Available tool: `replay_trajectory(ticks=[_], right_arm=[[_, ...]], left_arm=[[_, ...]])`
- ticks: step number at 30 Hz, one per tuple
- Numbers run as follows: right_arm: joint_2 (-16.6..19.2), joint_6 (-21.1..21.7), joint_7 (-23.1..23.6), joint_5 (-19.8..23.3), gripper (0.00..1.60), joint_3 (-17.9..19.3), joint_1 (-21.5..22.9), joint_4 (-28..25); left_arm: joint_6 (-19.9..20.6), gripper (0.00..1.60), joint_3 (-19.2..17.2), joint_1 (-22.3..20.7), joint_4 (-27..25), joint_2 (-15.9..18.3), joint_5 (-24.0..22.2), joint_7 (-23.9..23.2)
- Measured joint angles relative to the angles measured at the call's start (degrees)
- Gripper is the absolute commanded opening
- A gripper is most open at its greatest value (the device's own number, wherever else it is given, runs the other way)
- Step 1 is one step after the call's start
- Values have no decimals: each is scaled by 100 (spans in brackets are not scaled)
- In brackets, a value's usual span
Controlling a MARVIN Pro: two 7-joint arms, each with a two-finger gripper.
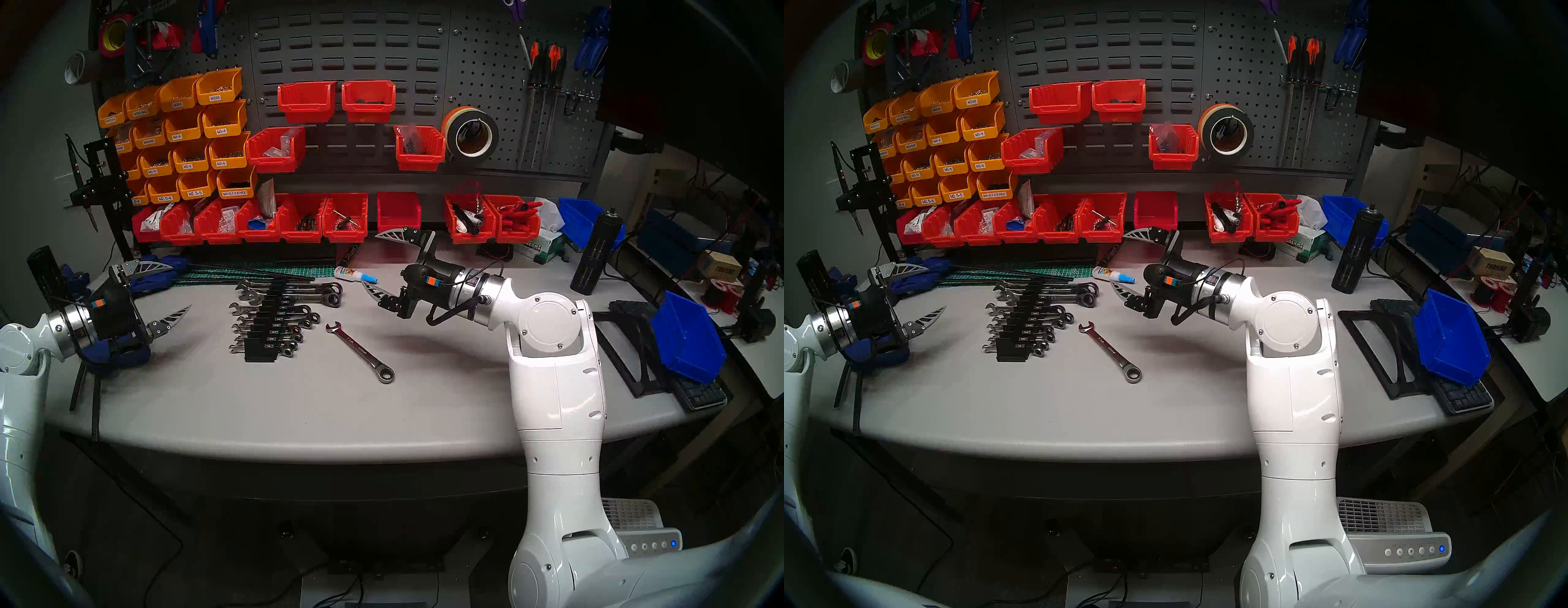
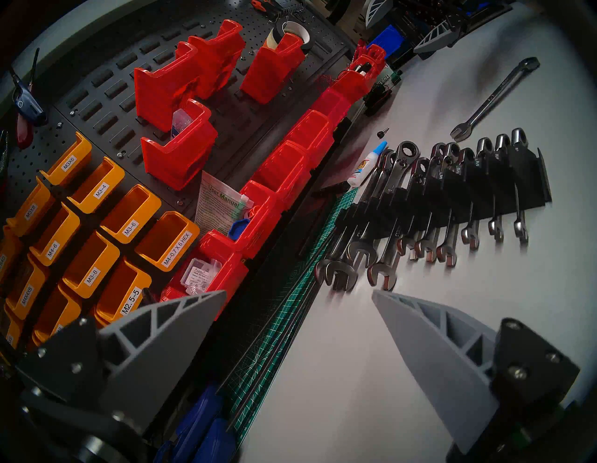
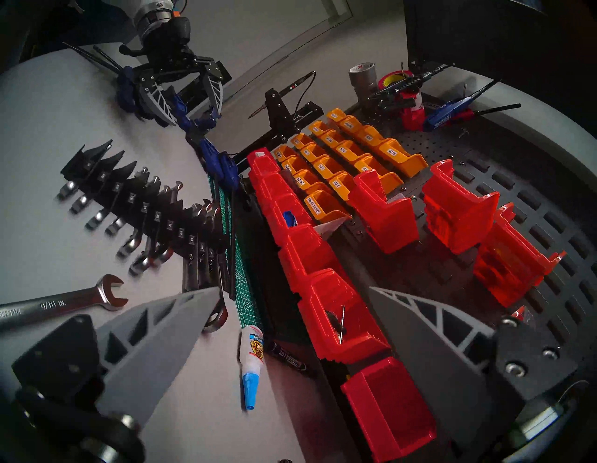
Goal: Put the wrenches on the table into the correct slot in the case
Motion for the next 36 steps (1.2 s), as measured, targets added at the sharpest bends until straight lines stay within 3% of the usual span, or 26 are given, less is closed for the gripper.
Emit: replay_trajectory(ticks=[12,21,36], right_arm=[[-125,1351,-41,329,160,23,4,44],[-148,2075,75,474,160,-113,-4,-79],[-34,2420,537,580,160,-387,-214,-512]], left_arm=[[0,160,0,0,0,0,2,0],[0,160,0,0,0,-1,2,-1],[0,160,0,0,1,-2,3,-1]])
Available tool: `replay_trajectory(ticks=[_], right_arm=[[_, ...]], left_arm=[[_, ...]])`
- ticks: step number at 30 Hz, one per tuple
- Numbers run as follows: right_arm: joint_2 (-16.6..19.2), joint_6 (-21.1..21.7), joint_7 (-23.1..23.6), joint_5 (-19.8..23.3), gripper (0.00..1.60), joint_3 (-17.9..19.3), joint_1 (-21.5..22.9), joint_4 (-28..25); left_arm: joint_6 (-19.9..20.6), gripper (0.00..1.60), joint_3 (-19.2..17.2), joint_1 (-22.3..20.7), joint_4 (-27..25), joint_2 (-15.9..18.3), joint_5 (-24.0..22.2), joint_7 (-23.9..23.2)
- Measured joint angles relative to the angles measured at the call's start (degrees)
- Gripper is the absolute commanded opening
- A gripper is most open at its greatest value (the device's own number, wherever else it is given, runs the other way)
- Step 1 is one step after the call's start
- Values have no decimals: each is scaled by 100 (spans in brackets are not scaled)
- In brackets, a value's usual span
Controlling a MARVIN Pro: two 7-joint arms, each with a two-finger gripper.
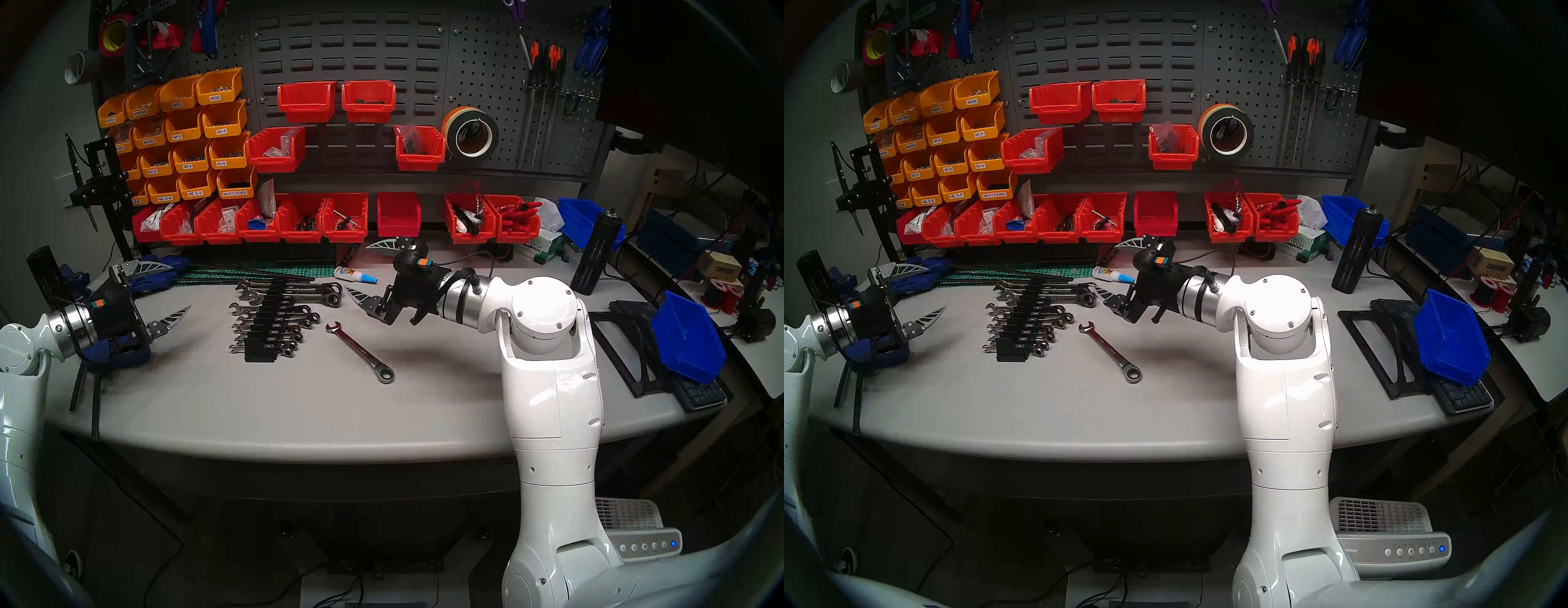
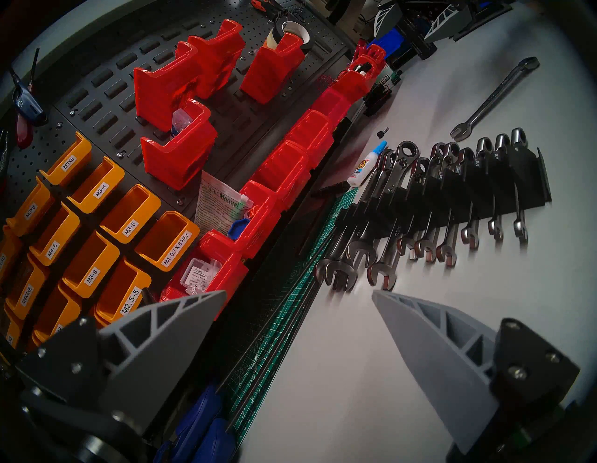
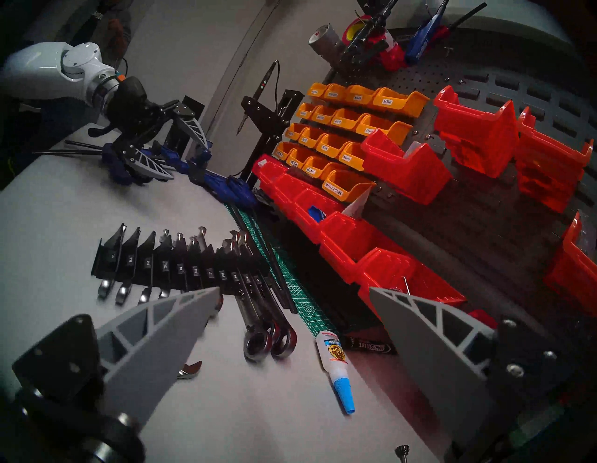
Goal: Put the wrenches on the table into the correct slot in the case
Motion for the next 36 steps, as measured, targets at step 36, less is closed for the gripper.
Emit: replay_trajectory(ticks=[36], right_arm=[[508,-201,930,-194,160,-256,-133,-140]], left_arm=[[0,160,0,0,0,-1,0,-2]])
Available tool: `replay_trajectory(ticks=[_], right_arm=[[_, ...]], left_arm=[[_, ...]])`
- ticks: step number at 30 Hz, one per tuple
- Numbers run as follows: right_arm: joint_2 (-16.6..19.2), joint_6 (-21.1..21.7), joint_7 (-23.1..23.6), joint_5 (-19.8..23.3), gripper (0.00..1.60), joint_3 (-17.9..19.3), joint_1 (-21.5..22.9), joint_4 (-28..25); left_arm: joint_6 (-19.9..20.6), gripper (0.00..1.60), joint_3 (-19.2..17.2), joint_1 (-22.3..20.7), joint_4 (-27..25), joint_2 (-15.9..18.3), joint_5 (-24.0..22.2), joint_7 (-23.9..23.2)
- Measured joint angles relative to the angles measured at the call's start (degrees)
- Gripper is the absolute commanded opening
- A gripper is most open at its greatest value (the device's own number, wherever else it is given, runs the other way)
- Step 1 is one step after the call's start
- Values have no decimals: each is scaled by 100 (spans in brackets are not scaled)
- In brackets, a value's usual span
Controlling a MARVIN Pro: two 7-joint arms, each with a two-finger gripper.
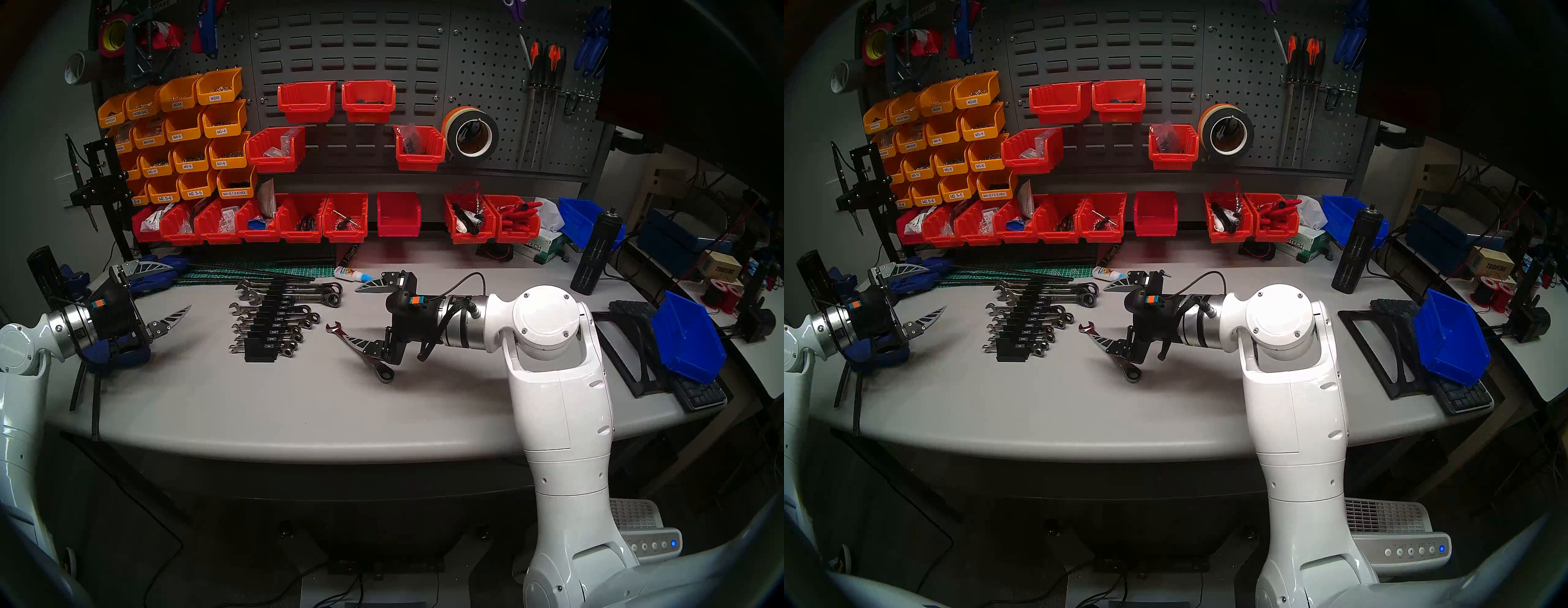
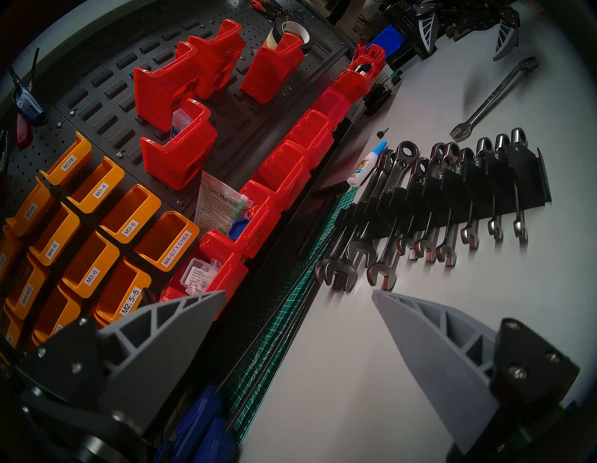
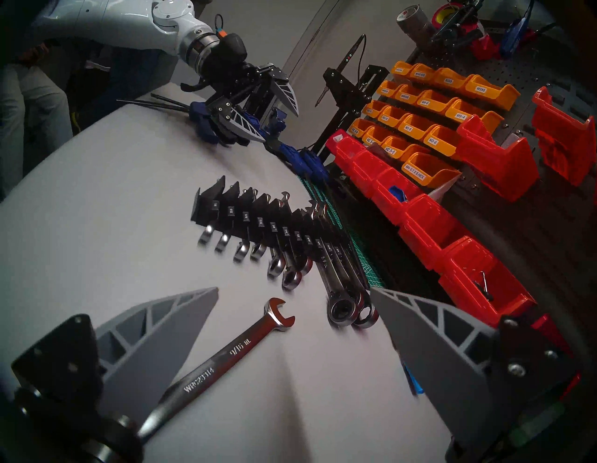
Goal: Put the wrenches on the table into the correct slot in the case
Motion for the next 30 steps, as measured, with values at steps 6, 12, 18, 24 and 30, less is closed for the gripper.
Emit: replay_trajectory(ticks=[6,12,18,24,30], right_arm=[[50,25,115,-12,160,31,0,-17],[85,73,207,-20,160,102,2,-40],[109,117,261,-42,160,139,5,-44],[168,119,425,-46,160,113,8,-20],[223,56,556,-60,160,37,6,-6]], left_arm=[[0,160,0,0,0,-1,0,0],[0,160,0,0,0,-1,0,0],[0,160,0,0,0,-1,0,0],[0,160,0,0,0,-1,0,-1],[0,160,0,0,0,-1,0,-1]])
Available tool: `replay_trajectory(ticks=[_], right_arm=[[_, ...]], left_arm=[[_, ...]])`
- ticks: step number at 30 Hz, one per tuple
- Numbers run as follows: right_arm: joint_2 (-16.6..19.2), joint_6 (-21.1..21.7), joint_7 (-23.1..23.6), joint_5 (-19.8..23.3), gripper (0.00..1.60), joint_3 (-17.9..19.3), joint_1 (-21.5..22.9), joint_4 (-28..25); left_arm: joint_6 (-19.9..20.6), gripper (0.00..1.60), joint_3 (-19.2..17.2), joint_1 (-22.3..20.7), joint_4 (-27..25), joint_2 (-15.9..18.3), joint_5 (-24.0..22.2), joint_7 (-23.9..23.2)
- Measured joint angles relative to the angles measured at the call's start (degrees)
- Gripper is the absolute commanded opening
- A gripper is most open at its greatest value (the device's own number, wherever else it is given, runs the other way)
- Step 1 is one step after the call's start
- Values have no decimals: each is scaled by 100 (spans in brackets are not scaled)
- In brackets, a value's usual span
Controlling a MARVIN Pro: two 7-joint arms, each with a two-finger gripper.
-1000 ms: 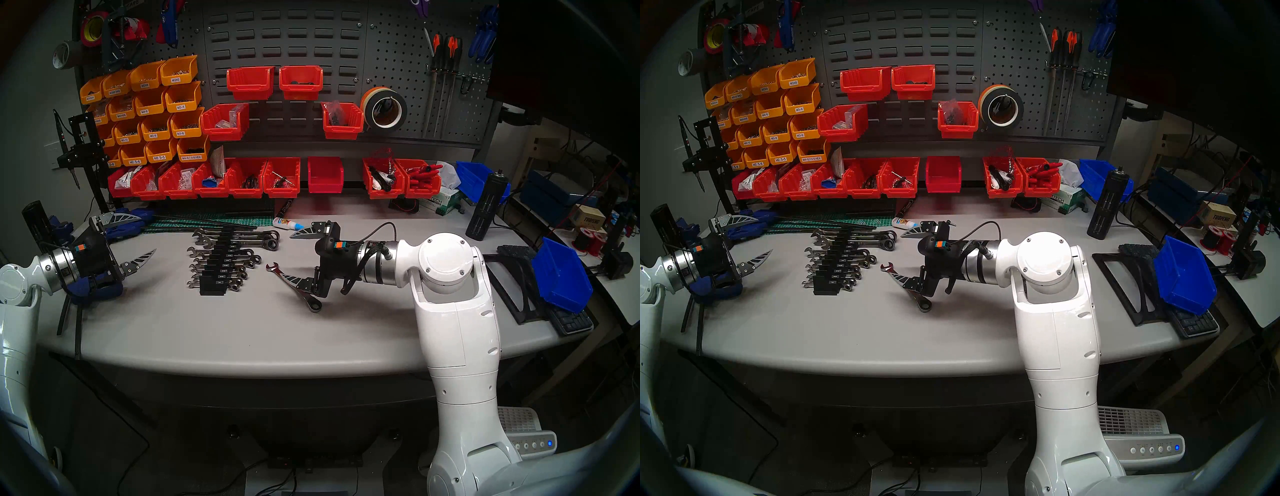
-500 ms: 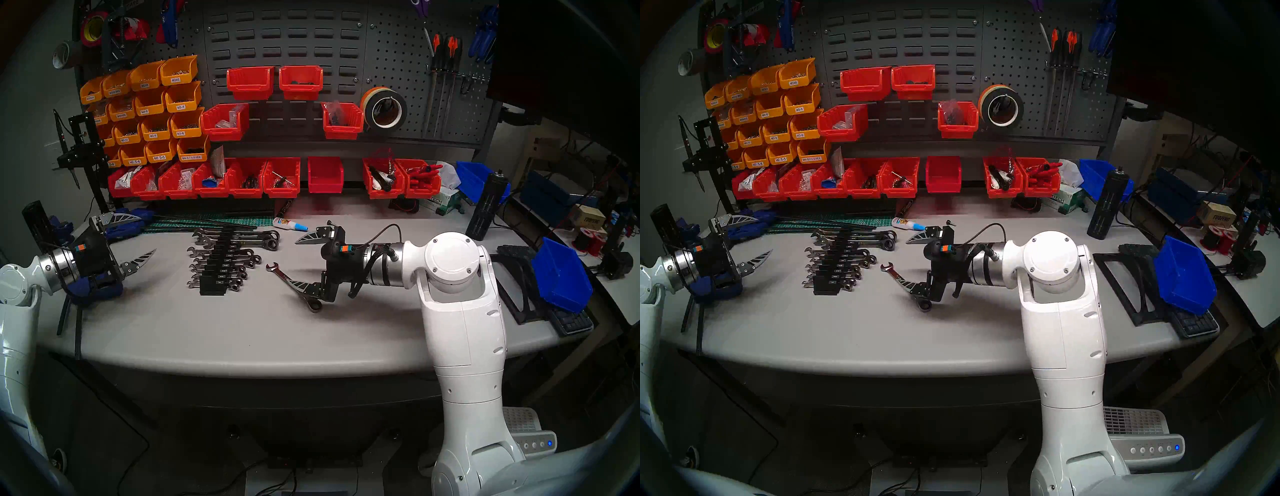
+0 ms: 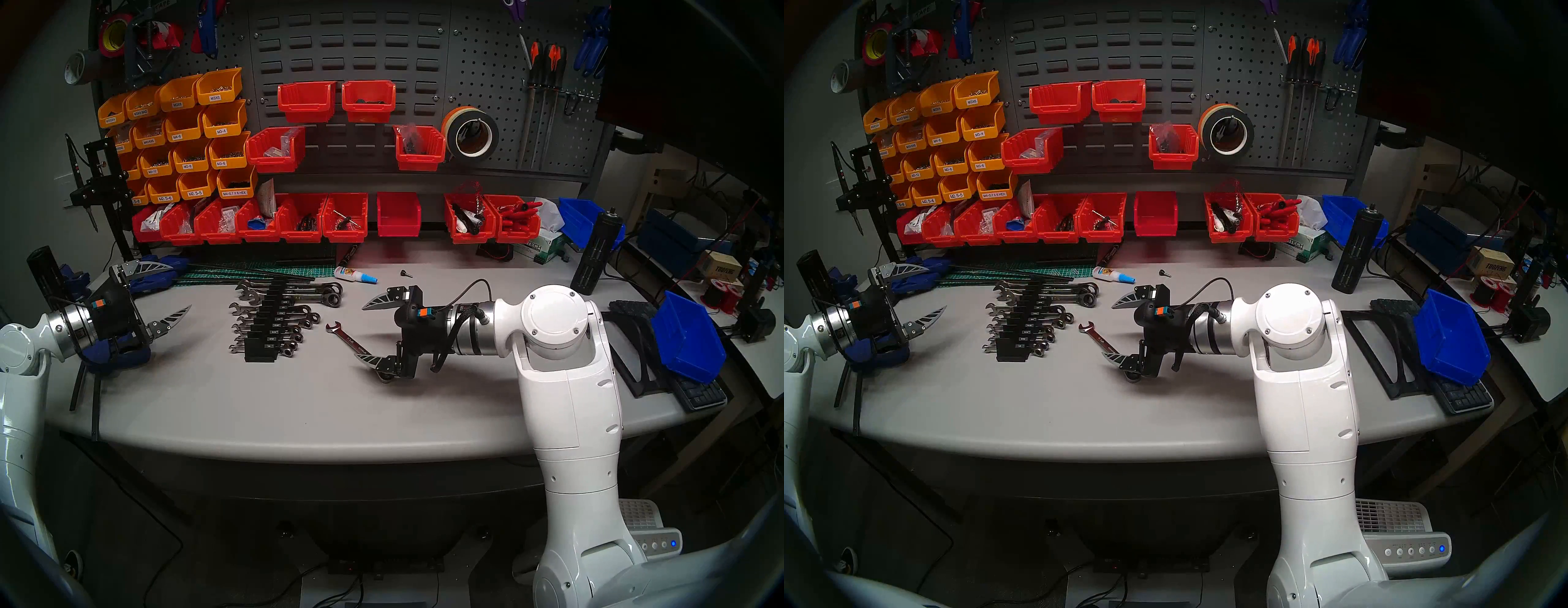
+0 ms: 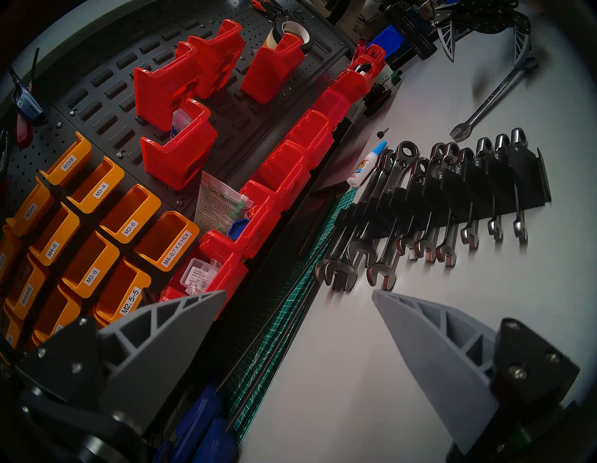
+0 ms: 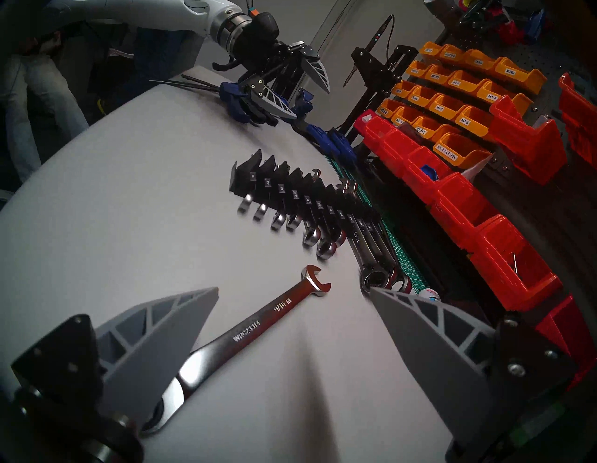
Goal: Put the wrenches on the table into the correct slot in the case
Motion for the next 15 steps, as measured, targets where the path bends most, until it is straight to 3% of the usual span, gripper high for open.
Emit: replay_trajectory(ticks=[15], right_arm=[[40,-161,29,-16,160,7,-35,-25]], left_arm=[[0,160,0,0,0,0,0,0]])
